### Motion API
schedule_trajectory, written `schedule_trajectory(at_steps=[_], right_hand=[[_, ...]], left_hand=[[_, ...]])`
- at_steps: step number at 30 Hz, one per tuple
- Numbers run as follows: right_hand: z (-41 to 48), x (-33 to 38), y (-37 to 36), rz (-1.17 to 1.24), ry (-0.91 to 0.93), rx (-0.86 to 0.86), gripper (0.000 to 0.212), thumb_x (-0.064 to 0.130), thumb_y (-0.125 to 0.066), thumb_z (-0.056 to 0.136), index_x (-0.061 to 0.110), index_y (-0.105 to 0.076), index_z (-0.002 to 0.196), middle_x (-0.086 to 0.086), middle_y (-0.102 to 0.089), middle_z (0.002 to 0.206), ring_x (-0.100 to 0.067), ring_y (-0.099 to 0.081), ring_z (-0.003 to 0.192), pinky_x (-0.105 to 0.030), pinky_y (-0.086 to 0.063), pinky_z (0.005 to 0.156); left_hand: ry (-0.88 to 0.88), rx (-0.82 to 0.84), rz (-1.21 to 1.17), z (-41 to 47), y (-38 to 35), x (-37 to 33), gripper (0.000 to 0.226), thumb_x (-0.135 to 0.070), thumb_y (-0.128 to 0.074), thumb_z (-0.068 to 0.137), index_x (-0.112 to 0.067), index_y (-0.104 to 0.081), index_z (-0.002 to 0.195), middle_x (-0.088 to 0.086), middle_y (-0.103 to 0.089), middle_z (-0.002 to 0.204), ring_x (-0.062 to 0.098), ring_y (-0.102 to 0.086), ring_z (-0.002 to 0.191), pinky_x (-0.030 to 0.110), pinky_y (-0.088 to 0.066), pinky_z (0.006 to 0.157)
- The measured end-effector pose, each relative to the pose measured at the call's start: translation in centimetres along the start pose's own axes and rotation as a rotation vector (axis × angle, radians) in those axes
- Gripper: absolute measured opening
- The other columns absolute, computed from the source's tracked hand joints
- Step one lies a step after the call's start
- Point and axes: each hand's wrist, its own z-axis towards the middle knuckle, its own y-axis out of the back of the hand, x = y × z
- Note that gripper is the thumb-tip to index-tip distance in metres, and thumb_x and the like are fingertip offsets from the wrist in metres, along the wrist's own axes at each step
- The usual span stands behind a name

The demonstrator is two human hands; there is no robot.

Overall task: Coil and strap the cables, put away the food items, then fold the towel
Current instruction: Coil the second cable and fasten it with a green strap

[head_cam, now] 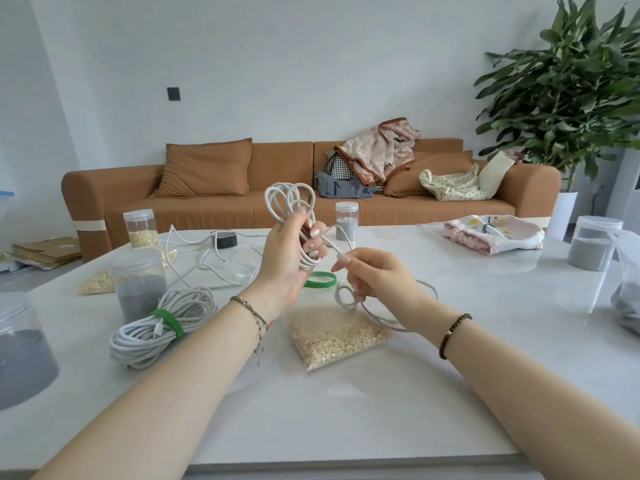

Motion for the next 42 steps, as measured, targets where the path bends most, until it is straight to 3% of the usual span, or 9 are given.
schedule_trajectory(at_steps=[5,11,18,21,26,32,35,38,42], right_hand=[[0.0,-0.1,0.3,-0.067,0.007,-0.045,0.028,0.019,-0.053,0.104,0.007,-0.066,0.081,0.004,-0.042,0.051,-0.009,-0.033,0.044,-0.021,-0.032,0.047],[0.0,0.3,0.0,-0.109,0.118,-0.189,0.031,0.019,-0.051,0.105,0.002,-0.060,0.080,0.008,-0.039,0.049,-0.008,-0.030,0.043,-0.021,-0.028,0.044],[0.0,0.0,-0.2,-0.154,0.133,-0.212,0.033,0.022,-0.053,0.104,0.014,-0.062,0.074,0.005,-0.045,0.046,-0.009,-0.038,0.041,-0.023,-0.035,0.048],[0.1,0.0,-0.3,-0.144,0.122,-0.202,0.036,0.022,-0.053,0.104,0.024,-0.063,0.070,0.002,-0.047,0.047,-0.010,-0.037,0.041,-0.023,-0.035,0.047],[0.3,-0.4,0.2,-0.213,0.080,-0.216,0.028,0.023,-0.053,0.104,0.011,-0.068,0.083,0.006,-0.049,0.047,-0.010,-0.039,0.042,-0.031,-0.037,0.051],[0.1,-0.4,-0.6,-0.206,-0.014,-0.106,0.036,0.038,-0.056,0.102,0.014,-0.062,0.076,0.002,-0.051,0.049,-0.014,-0.039,0.040,-0.024,-0.037,0.046],[-0.2,-0.3,-0.6,-0.252,-0.007,-0.079,0.038,0.034,-0.057,0.101,0.015,-0.058,0.068,0.002,-0.053,0.052,-0.016,-0.047,0.045,-0.031,-0.049,0.053],[-0.4,-0.1,-0.5,-0.330,0.035,-0.019,0.038,0.034,-0.061,0.099,0.017,-0.055,0.066,0.002,-0.059,0.055,-0.018,-0.057,0.051,-0.035,-0.056,0.063],[-0.4,0.0,0.0,-0.358,0.061,0.041,0.037,0.032,-0.062,0.098,0.013,-0.055,0.067,0.001,-0.059,0.054,-0.018,-0.053,0.050,-0.032,-0.052,0.059]], left_hand=[[0.043,-0.066,-0.044,0.0,0.3,0.2,0.028,-0.023,-0.043,0.107,-0.017,-0.041,0.080,0.002,-0.050,0.066,0.008,-0.027,0.048,0.019,-0.030,0.050],[0.081,0.039,0.069,-0.4,0.2,0.4,0.016,-0.022,-0.041,0.108,-0.018,-0.042,0.093,0.024,-0.072,0.102,0.009,-0.027,0.046,0.021,-0.027,0.054],[0.119,0.209,0.265,-0.9,0.4,1.2,0.020,-0.026,-0.044,0.108,-0.012,-0.058,0.110,-0.002,-0.069,0.087,0.007,-0.035,0.053,0.018,-0.033,0.055],[0.149,0.240,0.299,-0.9,0.5,1.6,0.032,-0.026,-0.049,0.106,-0.003,-0.058,0.126,-0.003,-0.062,0.093,0.007,-0.036,0.057,0.020,-0.034,0.057],[0.169,0.302,0.341,-1.0,0.4,1.6,0.022,-0.027,-0.050,0.105,-0.007,-0.054,0.113,-0.004,-0.052,0.077,0.007,-0.037,0.056,0.020,-0.036,0.056],[0.061,0.131,0.452,-0.4,0.9,1.6,0.024,-0.035,-0.048,0.105,-0.011,-0.053,0.102,-0.003,-0.059,0.077,0.008,-0.044,0.061,0.022,-0.040,0.060],[-0.026,0.031,0.526,0.0,1.4,1.3,0.025,-0.039,-0.048,0.105,-0.019,-0.052,0.090,-0.006,-0.050,0.067,0.010,-0.046,0.065,0.028,-0.041,0.070],[-0.021,-0.014,0.323,0.1,1.1,0.8,0.026,-0.032,-0.044,0.106,-0.016,-0.048,0.087,-0.005,-0.036,0.061,0.009,-0.048,0.062,0.035,-0.055,0.082],[-0.034,-0.045,0.181,0.0,0.7,0.2,0.025,-0.032,-0.046,0.107,-0.018,-0.043,0.086,-0.004,-0.026,0.063,0.009,-0.033,0.052,0.025,-0.050,0.054]])
